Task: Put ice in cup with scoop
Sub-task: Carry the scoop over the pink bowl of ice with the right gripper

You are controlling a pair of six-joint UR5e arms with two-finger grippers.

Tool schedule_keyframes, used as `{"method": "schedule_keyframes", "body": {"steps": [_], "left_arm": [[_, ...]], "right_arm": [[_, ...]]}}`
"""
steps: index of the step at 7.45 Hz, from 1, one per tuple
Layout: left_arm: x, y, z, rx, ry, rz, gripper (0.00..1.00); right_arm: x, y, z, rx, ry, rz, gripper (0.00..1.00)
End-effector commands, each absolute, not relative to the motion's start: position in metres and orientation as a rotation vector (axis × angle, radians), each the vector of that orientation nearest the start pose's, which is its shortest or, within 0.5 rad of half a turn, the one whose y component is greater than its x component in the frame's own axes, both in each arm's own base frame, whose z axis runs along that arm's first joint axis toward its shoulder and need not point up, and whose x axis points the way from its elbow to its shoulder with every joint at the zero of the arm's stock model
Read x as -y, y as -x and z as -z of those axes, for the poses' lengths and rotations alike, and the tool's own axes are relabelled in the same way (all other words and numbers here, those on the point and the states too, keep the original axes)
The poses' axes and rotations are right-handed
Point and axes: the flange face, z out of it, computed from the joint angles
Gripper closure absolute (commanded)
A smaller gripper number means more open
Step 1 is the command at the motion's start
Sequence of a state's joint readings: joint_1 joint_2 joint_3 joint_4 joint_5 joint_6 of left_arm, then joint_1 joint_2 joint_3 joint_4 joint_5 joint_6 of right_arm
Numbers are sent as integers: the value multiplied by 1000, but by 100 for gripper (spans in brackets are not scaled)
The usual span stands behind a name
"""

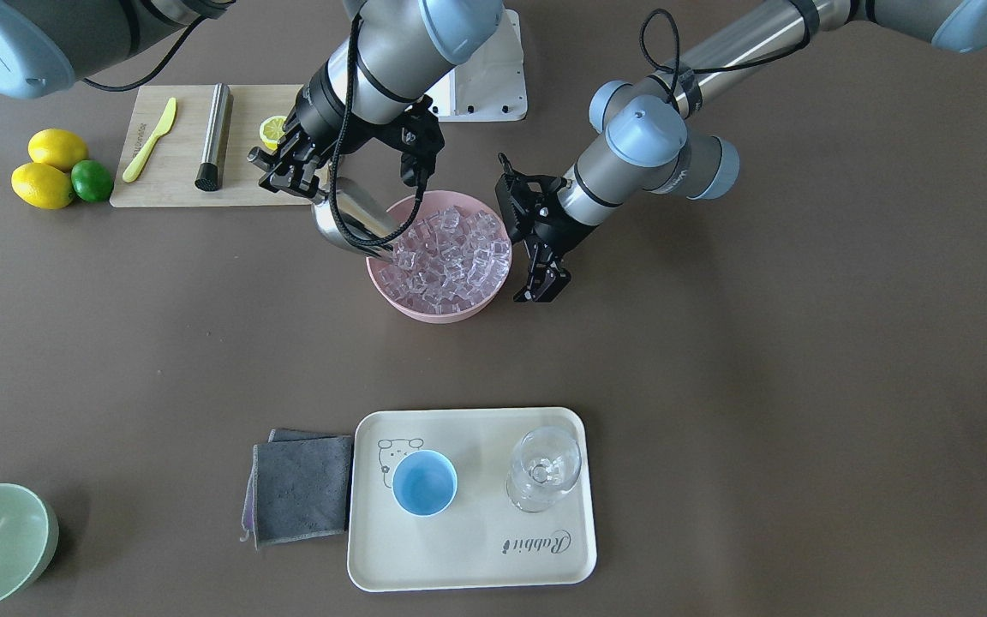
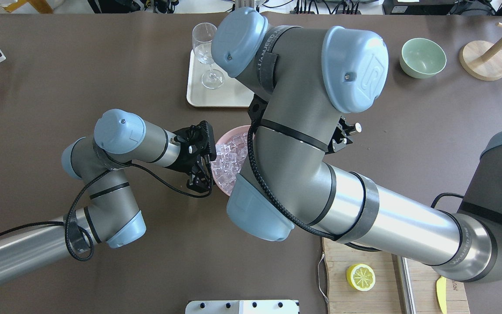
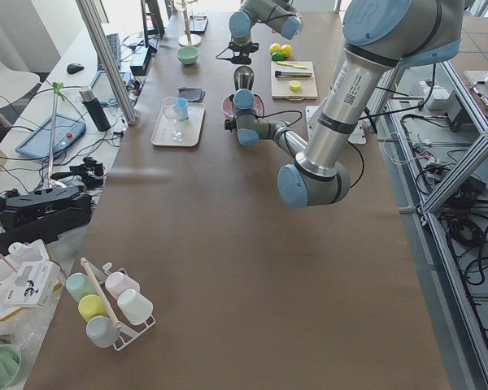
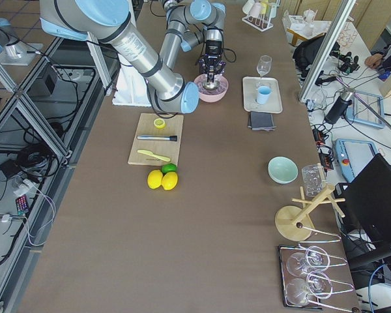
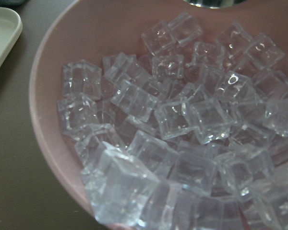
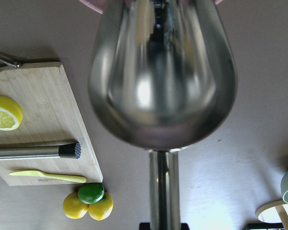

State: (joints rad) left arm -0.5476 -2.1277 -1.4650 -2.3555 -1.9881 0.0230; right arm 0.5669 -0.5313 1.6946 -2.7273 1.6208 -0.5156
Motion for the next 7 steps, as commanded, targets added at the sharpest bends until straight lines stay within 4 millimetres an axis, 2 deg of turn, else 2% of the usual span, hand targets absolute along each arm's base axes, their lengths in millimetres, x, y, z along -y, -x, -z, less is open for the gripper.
{"method": "schedule_keyframes", "body": {"steps": [1, 4, 5, 7], "left_arm": [[442, -546, -288, -963, -953, -1151, 1], [442, -546, -288, -963, -953, -1151, 1], [442, -546, -288, -963, -953, -1151, 1], [442, -546, -288, -963, -953, -1151, 1]], "right_arm": [[449, 472, -123, 7, 50, 1527, 100], [446, 493, -123, -12, 74, 1521, 100], [449, 508, -121, -14, 77, 1522, 100], [453, 519, -121, -14, 52, 1514, 100]]}}
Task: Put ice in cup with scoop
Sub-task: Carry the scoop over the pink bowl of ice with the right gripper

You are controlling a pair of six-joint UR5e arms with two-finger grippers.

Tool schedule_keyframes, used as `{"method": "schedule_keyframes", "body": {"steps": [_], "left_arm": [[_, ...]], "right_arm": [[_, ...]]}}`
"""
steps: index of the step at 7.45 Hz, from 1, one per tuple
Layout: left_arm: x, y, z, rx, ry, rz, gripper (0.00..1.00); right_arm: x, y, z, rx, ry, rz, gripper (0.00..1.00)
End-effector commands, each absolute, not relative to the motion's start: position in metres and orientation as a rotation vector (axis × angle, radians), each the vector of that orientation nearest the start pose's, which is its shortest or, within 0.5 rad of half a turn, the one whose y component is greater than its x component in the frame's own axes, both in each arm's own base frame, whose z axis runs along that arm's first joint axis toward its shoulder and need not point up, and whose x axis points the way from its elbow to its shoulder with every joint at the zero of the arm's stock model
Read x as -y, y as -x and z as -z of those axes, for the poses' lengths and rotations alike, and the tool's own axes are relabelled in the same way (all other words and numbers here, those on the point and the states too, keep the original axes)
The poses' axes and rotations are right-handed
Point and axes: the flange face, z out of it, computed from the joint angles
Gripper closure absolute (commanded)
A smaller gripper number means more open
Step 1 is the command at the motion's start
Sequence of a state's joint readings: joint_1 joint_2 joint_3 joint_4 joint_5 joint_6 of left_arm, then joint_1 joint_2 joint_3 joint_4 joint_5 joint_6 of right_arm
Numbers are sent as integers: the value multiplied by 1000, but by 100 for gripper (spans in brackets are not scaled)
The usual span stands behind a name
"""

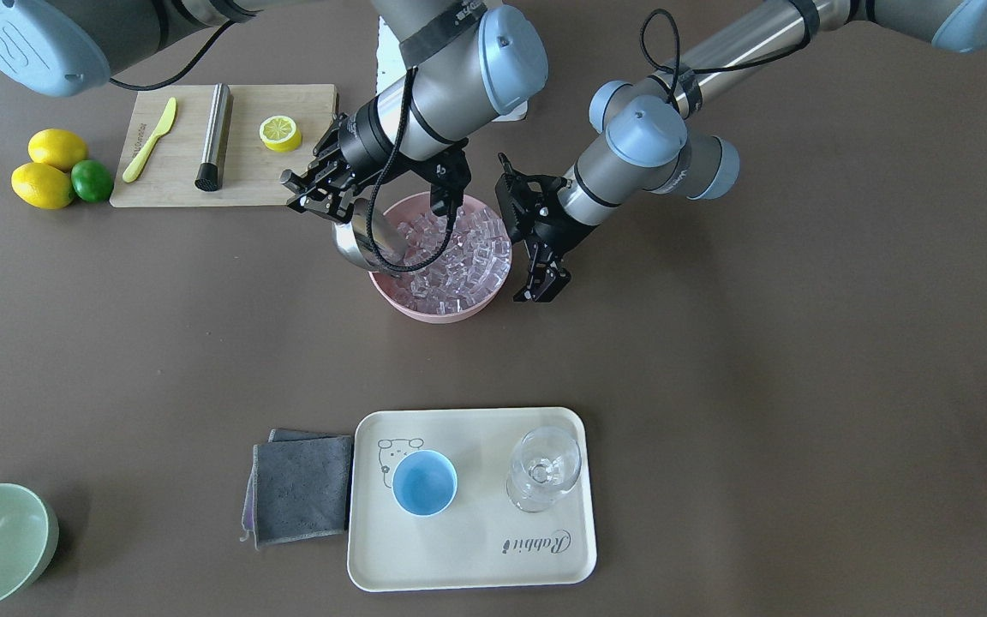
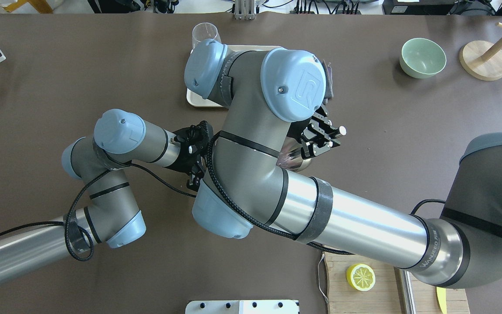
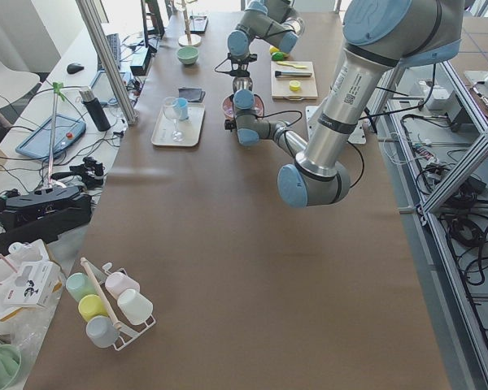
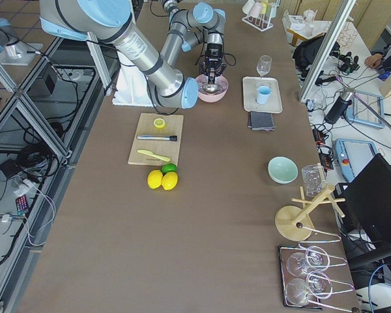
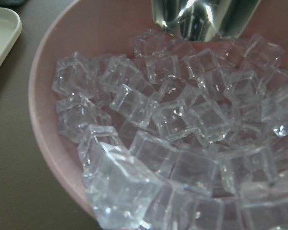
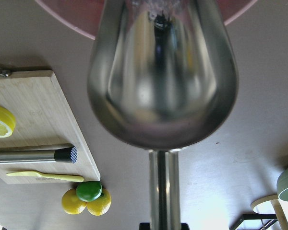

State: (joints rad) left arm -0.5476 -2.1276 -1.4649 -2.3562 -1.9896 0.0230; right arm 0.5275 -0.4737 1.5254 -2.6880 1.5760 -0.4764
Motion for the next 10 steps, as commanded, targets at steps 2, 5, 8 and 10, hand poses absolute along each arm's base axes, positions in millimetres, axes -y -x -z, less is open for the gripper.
{"method": "schedule_keyframes", "body": {"steps": [2, 5, 8, 10], "left_arm": [[442, -546, -288, -963, -953, -1151, 1], [442, -546, -288, -963, -953, -1151, 1], [442, -546, -288, -963, -953, -1151, 1], [442, -546, -288, -963, -953, -1151, 1]], "right_arm": [[452, 518, -114, 1, 4, 1516, 100], [447, 510, -128, 34, -95, 1515, 100], [445, 509, -139, 71, -178, 1514, 100], [439, 499, -157, 92, -232, 1512, 100]]}}
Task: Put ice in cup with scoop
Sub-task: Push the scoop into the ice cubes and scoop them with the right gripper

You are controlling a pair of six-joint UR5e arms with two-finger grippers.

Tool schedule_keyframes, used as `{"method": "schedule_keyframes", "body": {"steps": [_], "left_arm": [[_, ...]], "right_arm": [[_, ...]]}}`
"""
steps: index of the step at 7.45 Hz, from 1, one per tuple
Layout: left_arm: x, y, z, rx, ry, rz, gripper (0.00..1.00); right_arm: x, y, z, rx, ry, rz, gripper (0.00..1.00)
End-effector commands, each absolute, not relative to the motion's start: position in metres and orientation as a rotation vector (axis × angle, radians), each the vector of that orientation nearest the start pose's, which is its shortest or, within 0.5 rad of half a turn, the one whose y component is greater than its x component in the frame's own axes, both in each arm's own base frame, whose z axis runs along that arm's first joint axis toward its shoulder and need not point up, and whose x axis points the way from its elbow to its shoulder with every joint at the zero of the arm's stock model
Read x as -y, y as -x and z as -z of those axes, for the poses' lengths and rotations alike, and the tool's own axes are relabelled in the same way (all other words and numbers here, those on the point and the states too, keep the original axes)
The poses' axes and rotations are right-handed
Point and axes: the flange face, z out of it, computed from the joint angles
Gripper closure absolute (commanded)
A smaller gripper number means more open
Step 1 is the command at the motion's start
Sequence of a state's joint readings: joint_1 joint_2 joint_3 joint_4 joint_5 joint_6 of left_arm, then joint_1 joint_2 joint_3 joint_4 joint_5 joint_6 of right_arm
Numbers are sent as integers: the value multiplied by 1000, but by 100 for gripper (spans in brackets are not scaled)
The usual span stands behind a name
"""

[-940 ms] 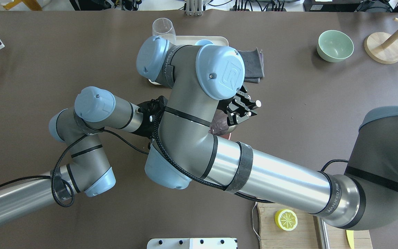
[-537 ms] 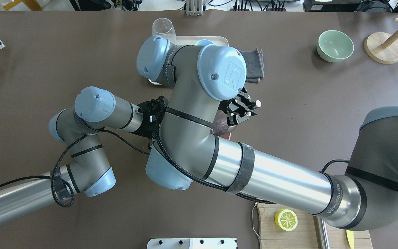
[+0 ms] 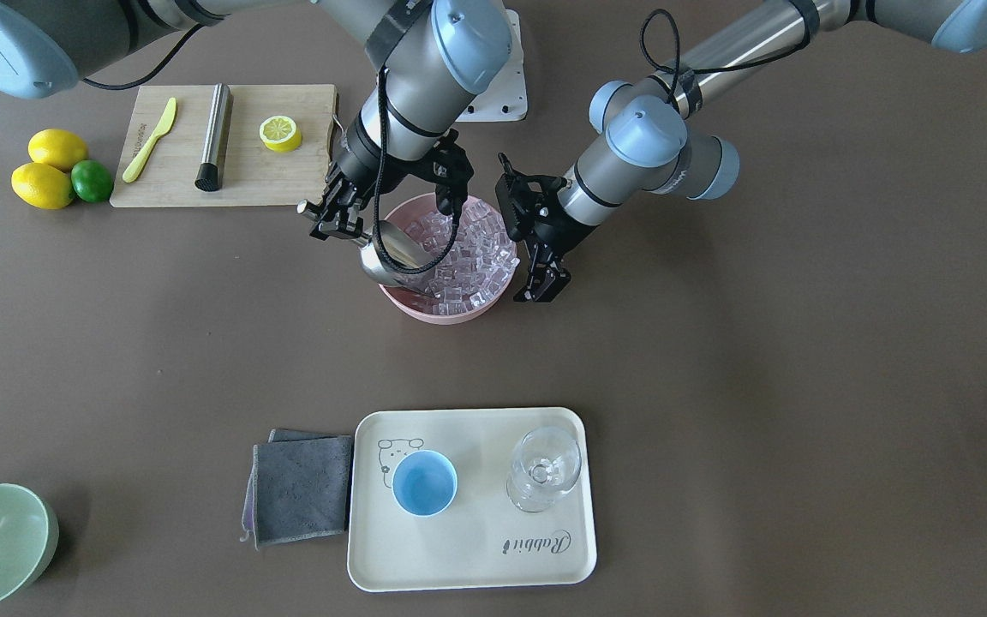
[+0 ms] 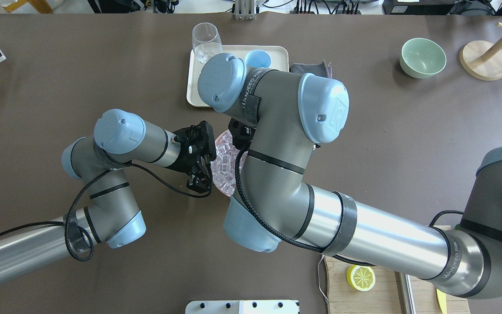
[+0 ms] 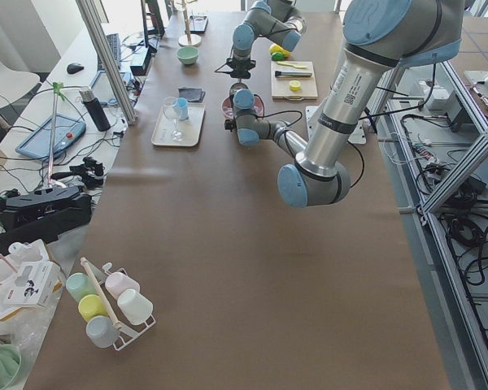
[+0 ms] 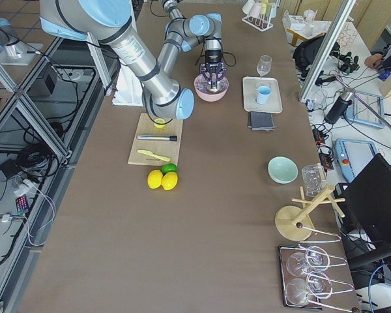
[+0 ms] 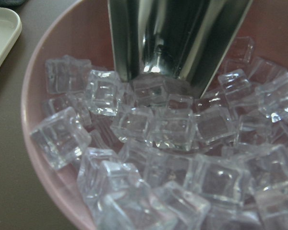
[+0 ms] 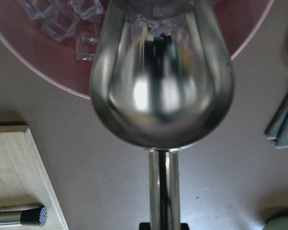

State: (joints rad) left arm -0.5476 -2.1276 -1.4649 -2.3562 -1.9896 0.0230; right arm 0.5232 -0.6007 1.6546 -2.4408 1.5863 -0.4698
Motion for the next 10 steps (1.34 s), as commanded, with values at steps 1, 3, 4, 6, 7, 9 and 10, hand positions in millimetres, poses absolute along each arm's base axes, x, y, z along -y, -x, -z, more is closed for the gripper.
{"method": "schedule_keyframes", "body": {"steps": [1, 3, 4, 6, 7, 9, 10], "left_arm": [[442, -546, -288, -963, -953, -1151, 1], [442, -546, -288, -963, -953, -1151, 1], [442, -546, -288, -964, -952, -1152, 1], [442, -546, -289, -963, -951, -1152, 1], [442, -546, -289, -963, -951, -1152, 1], [442, -546, -289, -963, -951, -1152, 1], [441, -546, -288, -964, -952, -1152, 1]], "right_arm": [[435, 493, -168, 109, -278, 1512, 100], [429, 490, -168, 163, -322, 1510, 100], [428, 490, -170, 173, -337, 1499, 100], [427, 491, -181, 201, -380, 1483, 100], [428, 493, -197, 219, -419, 1481, 100], [428, 496, -198, 244, -445, 1482, 100], [428, 498, -198, 263, -451, 1484, 100]]}}
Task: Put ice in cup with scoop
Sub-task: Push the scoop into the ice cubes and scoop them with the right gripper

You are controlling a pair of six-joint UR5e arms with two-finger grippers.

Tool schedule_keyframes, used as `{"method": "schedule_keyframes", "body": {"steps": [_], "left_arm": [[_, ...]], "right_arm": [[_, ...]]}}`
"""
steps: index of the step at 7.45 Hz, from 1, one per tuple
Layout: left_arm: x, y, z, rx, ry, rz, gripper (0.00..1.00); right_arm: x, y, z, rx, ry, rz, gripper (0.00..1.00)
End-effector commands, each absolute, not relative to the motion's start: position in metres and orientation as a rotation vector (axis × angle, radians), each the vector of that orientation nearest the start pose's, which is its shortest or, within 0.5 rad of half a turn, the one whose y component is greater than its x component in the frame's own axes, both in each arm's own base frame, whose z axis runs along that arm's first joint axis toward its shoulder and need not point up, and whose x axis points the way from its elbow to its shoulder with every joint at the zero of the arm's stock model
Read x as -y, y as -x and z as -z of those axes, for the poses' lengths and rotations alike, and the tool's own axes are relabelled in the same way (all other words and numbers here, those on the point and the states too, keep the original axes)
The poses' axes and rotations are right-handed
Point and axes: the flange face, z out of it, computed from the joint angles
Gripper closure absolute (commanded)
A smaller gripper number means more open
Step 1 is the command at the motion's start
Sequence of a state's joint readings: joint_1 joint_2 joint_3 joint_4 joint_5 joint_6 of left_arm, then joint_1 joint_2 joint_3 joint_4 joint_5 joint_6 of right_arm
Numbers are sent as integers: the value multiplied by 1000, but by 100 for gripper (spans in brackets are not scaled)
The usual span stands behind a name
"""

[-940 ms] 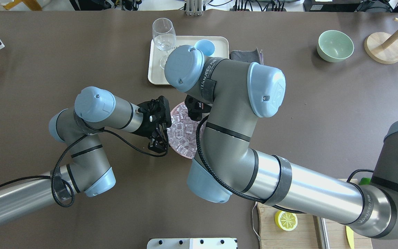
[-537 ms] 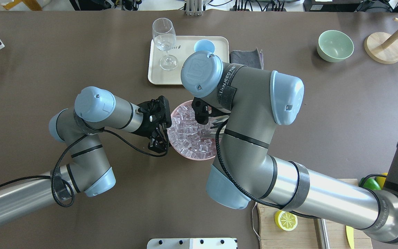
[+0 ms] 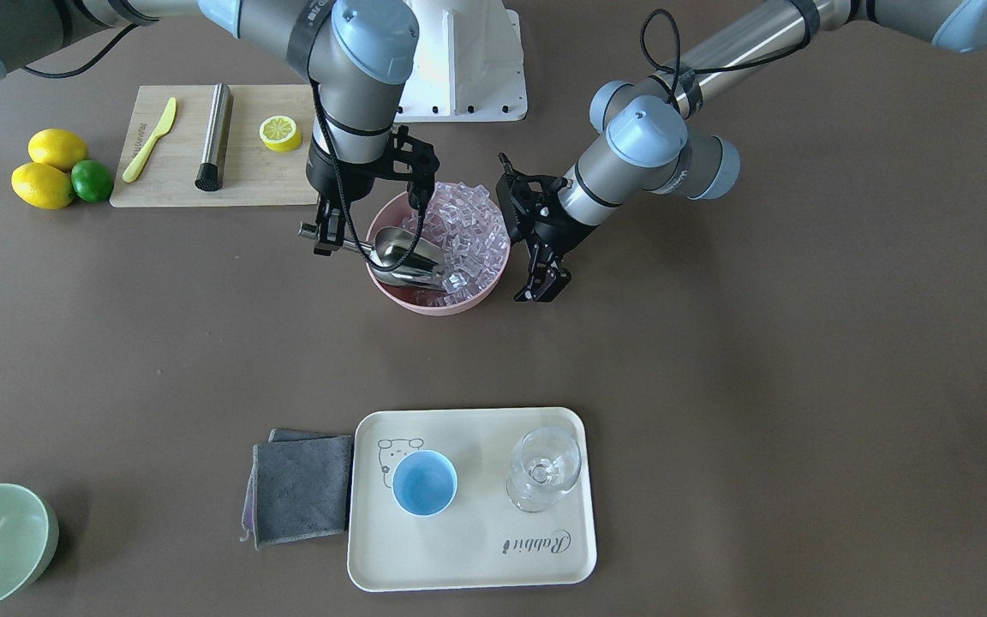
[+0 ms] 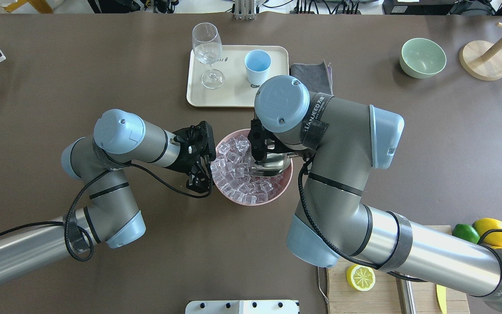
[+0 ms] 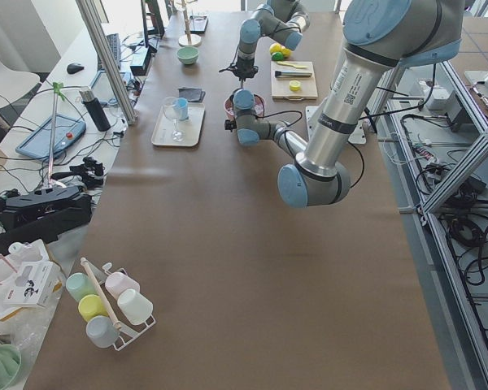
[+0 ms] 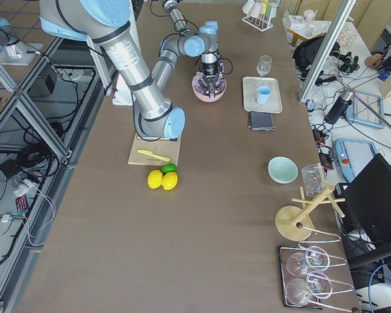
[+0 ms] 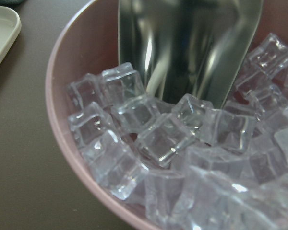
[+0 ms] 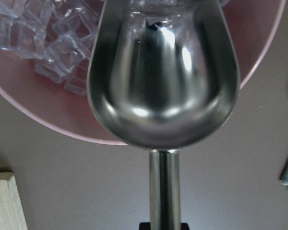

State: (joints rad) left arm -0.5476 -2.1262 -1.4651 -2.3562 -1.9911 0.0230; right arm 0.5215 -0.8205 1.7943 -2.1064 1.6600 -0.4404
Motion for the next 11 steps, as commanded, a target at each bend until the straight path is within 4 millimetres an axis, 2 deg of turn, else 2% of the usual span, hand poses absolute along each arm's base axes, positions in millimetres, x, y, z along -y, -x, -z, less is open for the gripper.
{"method": "schedule_keyframes", "body": {"steps": [1, 5, 7, 8, 11], "left_arm": [[441, -546, -288, -964, -952, -1152, 1], [441, -546, -288, -964, -952, -1152, 1], [441, -545, -288, -965, -954, -1152, 1], [441, -545, -288, -965, -954, -1152, 1], [440, -545, -288, -972, -949, -1155, 1]], "right_arm": [[426, 497, -199, 274, -453, 1485, 100], [417, 495, -210, 382, -492, 1497, 100], [417, 495, -223, 437, -506, 1486, 100], [428, 484, -233, 486, -505, 1469, 100], [449, 462, -237, 562, -495, 1439, 100]]}}
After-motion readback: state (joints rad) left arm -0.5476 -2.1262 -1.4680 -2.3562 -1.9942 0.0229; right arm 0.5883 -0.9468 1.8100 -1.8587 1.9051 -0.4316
